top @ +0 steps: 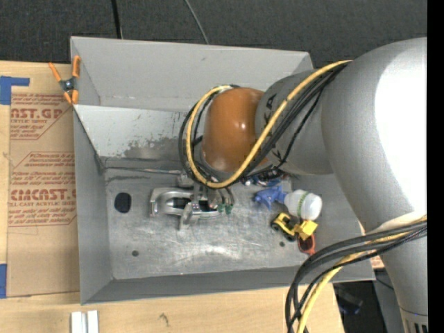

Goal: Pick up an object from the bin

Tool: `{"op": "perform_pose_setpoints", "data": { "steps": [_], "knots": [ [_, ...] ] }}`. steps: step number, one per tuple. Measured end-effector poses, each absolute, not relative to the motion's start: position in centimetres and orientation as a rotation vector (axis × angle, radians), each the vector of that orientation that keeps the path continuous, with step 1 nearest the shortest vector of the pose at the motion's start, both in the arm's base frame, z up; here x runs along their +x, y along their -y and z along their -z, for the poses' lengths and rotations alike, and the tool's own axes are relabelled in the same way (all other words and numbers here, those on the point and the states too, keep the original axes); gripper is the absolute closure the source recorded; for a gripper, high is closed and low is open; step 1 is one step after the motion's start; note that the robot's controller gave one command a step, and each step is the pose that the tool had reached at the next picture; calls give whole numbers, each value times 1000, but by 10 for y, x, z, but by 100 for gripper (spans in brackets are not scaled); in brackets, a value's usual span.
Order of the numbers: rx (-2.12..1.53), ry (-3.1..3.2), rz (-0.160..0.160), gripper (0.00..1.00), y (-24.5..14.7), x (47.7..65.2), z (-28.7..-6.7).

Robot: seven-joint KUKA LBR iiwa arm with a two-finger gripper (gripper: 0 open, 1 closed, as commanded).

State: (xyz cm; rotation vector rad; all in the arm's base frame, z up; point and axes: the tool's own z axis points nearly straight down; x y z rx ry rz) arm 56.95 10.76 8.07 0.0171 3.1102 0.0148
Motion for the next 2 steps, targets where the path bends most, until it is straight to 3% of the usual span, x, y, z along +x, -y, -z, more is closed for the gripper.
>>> {"op": "perform_pose_setpoints", "data": {
  "steps": [1,2],
  "knots": [
    [-50,-3123,-23,100,-105,575,-80],
    [-65,-3151,1,100,-98,570,-118]
  ]
}}
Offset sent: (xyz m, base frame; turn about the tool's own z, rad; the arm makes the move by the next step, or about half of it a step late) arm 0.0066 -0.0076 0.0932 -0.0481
